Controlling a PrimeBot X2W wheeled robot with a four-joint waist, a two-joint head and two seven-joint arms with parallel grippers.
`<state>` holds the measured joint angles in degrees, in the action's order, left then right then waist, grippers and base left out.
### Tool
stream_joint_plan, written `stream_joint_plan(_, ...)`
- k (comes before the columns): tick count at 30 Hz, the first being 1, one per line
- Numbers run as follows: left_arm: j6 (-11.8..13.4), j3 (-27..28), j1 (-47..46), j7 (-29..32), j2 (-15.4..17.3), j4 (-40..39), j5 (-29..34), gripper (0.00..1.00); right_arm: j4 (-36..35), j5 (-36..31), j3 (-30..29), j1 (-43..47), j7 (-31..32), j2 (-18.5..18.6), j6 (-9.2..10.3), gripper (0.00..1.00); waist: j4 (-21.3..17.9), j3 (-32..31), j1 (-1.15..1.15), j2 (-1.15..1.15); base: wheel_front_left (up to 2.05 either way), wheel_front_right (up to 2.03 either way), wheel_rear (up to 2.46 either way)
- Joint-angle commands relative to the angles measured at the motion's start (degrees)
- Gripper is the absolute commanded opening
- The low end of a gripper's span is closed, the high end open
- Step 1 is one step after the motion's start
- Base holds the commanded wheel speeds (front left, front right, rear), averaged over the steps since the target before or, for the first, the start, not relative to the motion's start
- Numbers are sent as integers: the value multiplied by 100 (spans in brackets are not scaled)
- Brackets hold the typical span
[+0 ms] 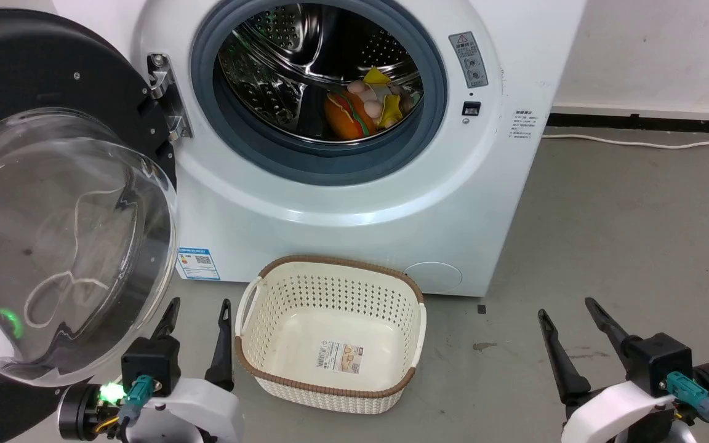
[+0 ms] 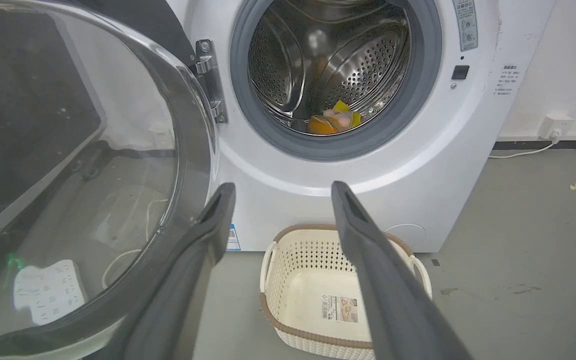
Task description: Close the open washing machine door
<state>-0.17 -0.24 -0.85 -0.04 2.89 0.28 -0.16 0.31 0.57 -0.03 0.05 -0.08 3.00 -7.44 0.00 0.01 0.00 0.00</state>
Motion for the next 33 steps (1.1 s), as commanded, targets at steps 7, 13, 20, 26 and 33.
stream_joint_plan(7,7,-86,-28,-134,24,5,18,100,20,115,-60,17,-130,-1,0,100,28,-4,0,0,0,0,0)
stream_joint_plan(13,21,-128,-26,-194,42,7,13,100,22,124,-65,32,-190,-2,-1,100,85,-12,0,0,0,0,0)
stream_joint_plan(20,35,-183,-12,-278,81,12,3,100,10,139,-61,62,-273,-2,-1,100,265,-27,0,0,0,0,0)
stream_joint_plan(26,41,-230,3,-350,114,21,-10,100,19,159,-17,102,-345,-3,-1,100,519,-50,0,0,0,0,0)
stream_joint_plan(33,64,-258,50,-434,165,4,-23,100,37,216,41,106,-429,-4,-1,100,830,-66,0,0,0,0,0)
